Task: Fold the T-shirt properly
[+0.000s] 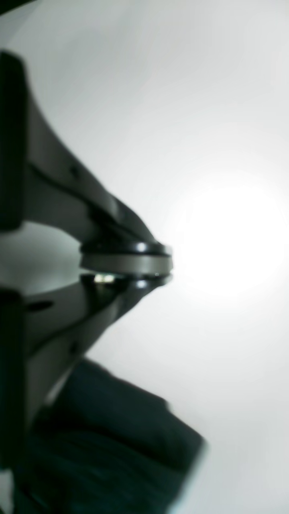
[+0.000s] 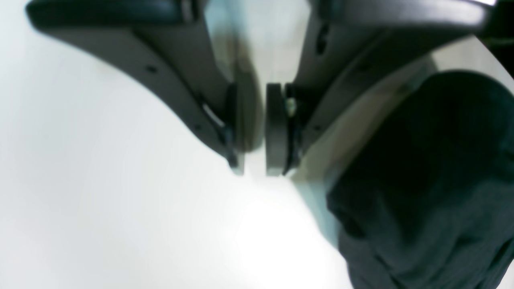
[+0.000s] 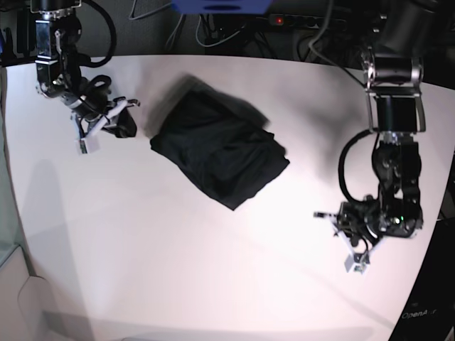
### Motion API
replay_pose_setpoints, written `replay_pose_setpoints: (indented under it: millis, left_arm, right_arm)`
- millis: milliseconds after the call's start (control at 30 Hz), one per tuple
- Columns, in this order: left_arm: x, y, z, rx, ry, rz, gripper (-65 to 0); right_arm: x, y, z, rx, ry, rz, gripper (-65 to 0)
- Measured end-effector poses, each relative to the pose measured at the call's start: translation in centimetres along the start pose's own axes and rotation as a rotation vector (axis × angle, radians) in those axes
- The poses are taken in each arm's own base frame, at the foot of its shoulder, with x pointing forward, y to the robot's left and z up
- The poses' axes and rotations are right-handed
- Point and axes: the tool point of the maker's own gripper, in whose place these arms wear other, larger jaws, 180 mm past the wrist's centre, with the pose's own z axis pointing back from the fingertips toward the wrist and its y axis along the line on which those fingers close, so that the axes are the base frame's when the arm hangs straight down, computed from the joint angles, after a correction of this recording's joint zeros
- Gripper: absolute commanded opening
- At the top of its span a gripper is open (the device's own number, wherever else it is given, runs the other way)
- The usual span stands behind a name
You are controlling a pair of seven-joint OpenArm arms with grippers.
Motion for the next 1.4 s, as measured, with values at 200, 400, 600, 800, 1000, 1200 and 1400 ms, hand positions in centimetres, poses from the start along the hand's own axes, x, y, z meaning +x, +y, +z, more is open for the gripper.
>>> replay_pose_setpoints:
  millis: [200, 400, 600, 800, 1000, 1200, 1400]
  left_arm:
    - [-8.9, -1.8, -0.9, -0.023, 0.148, -0.023, -65.0]
    - [-13.9, -5.4, -2.1, -0.108, 0.21, 0.025, -65.0]
    - [-12.9, -9.2, -4.0, -0.199, 0.127, 0.094, -65.0]
    - [-8.3, -13.0, -6.6, -0.285, 0.043, 0.168, -65.0]
    - [0.0, -12.2, -6.1, -0.263, -0.041, 0.137, -65.0]
    - [3.0, -8.1, -4.4, -0.193, -0.064, 0.098, -65.0]
    - [-0.7, -3.7, -4.3, -0.111, 0.007, 0.089, -65.0]
  right_arm:
    - [1.9, -1.4, 0.0, -0.029, -0.007, 0.048, -57.4]
    - [4.8, -1.1, -0.6, -0.016, -0.074, 0.055, -57.4]
    - [2.6, 1.1, -1.7, 0.029, -0.024, 0.05, -57.4]
    - [-1.5, 6.5, -2.5, 0.165, 0.024, 0.037, -57.6]
    - [-4.8, 10.2, -1.0, 0.232, 0.031, 0.007, -59.6]
    - [-4.1, 8.0, -0.1, 0.168, 0.012, 0.007, -59.6]
    - [-3.3, 4.7, 1.0, 0.085, -0.014, -0.006, -59.6]
